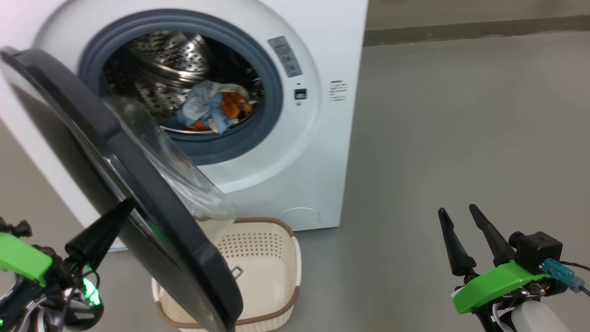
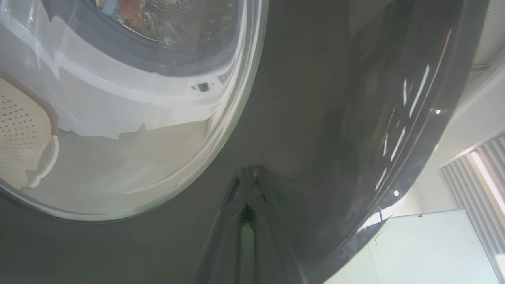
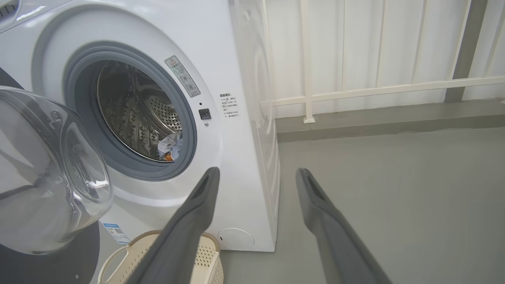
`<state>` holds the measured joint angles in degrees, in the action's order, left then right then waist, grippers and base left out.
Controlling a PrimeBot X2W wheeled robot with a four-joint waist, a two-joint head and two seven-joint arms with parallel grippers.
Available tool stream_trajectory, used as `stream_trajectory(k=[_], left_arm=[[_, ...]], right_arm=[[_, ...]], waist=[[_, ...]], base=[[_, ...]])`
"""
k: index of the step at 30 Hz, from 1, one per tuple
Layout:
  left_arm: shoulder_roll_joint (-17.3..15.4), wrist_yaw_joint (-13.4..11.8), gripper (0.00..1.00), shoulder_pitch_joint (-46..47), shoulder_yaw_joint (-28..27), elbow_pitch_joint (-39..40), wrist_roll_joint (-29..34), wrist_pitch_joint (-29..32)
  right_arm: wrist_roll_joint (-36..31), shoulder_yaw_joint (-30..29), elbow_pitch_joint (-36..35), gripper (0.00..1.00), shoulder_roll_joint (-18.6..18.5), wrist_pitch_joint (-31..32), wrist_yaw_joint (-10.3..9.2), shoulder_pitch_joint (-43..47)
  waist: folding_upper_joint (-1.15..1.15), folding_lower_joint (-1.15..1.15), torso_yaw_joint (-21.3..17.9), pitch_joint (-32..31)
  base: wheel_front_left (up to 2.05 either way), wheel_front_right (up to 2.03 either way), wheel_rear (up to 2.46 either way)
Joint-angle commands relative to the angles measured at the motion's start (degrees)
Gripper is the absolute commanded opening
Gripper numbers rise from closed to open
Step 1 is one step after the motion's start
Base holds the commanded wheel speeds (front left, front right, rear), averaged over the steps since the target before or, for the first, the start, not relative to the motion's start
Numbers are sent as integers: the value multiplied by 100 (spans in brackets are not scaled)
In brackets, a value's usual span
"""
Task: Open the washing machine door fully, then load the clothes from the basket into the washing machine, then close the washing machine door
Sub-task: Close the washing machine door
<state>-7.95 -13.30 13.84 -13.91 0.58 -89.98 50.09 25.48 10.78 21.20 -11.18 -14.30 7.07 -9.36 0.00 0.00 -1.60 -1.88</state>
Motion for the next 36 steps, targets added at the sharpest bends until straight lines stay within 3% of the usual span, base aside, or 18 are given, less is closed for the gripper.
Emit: stream_trajectory(k=[1,9,16,23,35,36], left_arm=[[-50,84,0,390,-144,95,26,-45],[-24,144,0,491,-133,-49,45,-78],[-8,194,0,547,-145,-70,53,-105],[-13,238,0,616,-154,-129,53,-108],[-36,390,0,638,-94,-114,293,-273],[-61,427,33,627,-87,-101,365,-319]], right_arm=[[30,103,-136,100,-44,-70,42,-115],[18,161,-143,100,-18,-70,42,-127],[9,125,-159,100,-26,-70,42,-108],[-21,79,-157,100,10,-70,42,-112],[-13,7,-139,100,37,-70,42,-90],[-14,0,-140,100,37,-70,42,-86]], waist=[[0,0,-353,38],[0,0,-823,150],[0,0,-961,197],[0,0,-861,181],[0,0,-353,119],[0,0,-309,112]], base=[[0,0,0],[0,0,0],[0,0,0],[0,0,0],[0,0,0],[0,0,0]])
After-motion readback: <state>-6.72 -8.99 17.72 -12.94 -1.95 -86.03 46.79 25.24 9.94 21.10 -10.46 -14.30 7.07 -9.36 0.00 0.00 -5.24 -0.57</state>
